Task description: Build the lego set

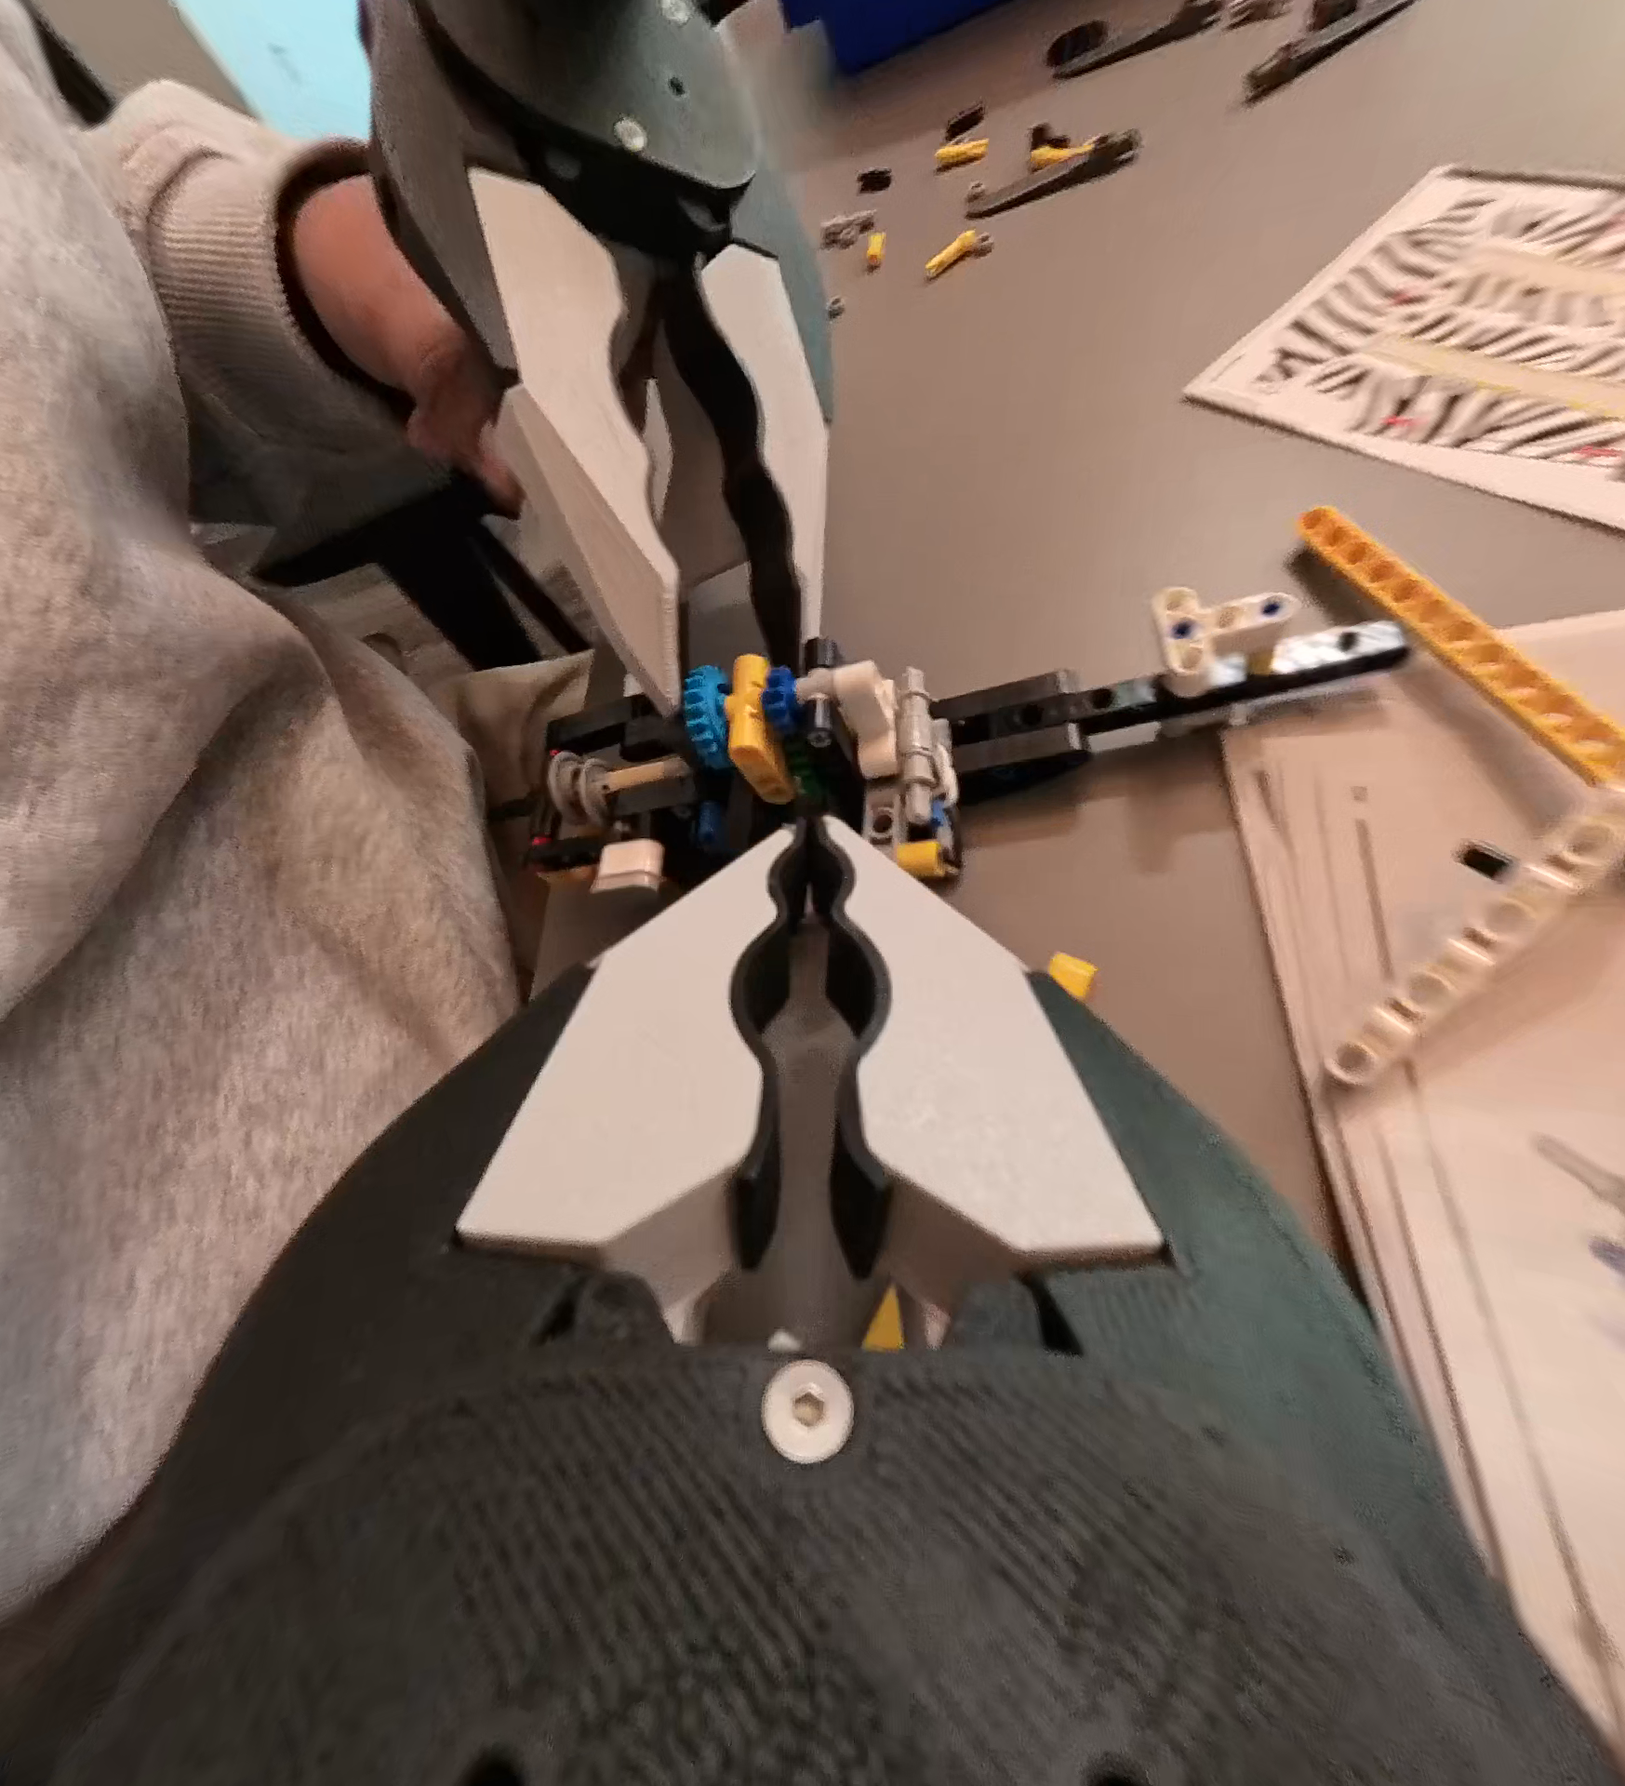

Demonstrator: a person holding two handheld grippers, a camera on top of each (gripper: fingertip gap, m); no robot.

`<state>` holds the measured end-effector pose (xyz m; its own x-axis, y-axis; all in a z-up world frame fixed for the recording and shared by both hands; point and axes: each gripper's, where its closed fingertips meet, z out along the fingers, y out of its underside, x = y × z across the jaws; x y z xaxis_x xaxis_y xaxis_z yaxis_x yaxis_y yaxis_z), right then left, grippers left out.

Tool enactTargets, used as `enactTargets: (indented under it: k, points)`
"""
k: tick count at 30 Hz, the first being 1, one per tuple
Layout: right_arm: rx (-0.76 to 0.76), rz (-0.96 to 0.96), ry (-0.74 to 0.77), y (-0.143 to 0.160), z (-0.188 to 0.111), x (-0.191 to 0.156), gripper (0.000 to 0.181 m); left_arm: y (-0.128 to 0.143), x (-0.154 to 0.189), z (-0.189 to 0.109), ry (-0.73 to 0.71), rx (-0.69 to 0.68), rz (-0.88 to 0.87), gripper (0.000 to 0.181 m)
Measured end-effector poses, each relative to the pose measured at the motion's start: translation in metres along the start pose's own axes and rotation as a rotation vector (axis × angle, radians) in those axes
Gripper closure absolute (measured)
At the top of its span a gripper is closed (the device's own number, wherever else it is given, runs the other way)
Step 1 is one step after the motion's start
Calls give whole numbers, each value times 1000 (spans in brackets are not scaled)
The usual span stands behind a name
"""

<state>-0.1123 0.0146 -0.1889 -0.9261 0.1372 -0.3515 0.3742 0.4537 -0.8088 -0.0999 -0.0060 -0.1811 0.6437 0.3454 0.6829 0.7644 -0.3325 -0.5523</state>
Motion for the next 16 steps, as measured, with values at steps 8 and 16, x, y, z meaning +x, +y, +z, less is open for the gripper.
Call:
enactTargets:
  k: [8, 16]
  points:
    - [-35, 53, 366, 36, -81, 15, 180, -3, -3, -2, -24, 13, 11, 157]
    - [-103, 94, 520, 99, -108, -46, 172, -10, 2, -13, -49, 78, 19, 144]
